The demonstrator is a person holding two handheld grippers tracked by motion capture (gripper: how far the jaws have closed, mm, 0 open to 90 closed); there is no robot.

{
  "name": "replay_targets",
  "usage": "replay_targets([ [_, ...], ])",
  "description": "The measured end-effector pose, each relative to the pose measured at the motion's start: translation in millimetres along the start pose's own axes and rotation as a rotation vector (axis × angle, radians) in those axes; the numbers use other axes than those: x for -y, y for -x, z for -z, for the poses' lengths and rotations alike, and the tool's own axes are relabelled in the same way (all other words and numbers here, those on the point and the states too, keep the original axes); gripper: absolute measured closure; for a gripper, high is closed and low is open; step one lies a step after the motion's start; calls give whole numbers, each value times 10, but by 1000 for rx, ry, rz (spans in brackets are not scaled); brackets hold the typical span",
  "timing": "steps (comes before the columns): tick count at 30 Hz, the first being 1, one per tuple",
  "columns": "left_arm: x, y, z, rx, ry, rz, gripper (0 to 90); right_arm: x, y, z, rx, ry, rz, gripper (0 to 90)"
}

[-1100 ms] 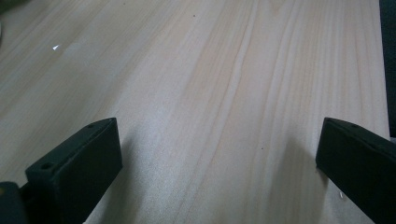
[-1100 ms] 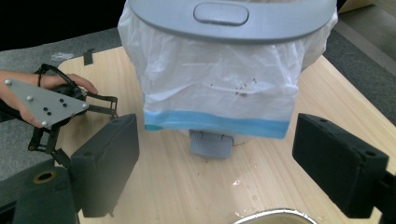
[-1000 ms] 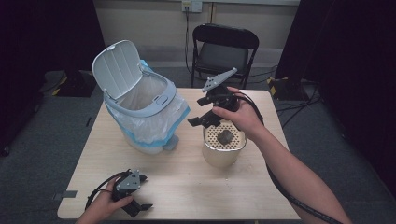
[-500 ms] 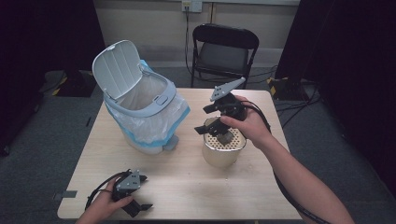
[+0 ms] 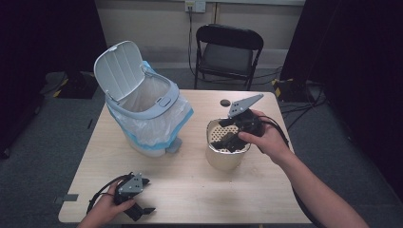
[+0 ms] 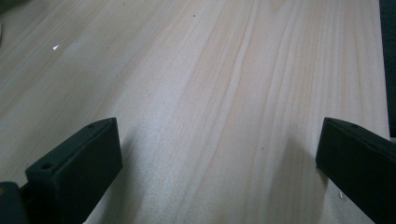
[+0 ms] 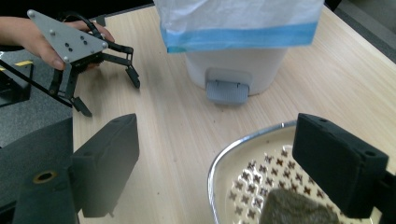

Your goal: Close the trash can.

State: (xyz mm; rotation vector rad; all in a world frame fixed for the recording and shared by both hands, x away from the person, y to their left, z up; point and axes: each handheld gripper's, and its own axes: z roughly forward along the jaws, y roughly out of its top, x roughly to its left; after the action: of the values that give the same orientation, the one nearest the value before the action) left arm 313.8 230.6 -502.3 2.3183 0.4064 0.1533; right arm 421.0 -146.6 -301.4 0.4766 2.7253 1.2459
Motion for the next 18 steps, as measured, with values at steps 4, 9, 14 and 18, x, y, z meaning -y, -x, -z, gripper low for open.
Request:
replay_targets([
  [4, 0, 0, 0, 0, 0, 0, 0, 98, 6, 67, 4, 3, -13, 145],
  [9, 0, 0, 0, 0, 0, 0, 0, 239, -25, 149, 15, -3, -17, 145],
  [14, 0, 0, 0, 0, -1, 0, 0, 406, -72, 215, 6, -2, -19, 145],
  [18, 0, 0, 0, 0, 0, 0, 0, 547, -94, 266, 4, 11, -36, 145],
])
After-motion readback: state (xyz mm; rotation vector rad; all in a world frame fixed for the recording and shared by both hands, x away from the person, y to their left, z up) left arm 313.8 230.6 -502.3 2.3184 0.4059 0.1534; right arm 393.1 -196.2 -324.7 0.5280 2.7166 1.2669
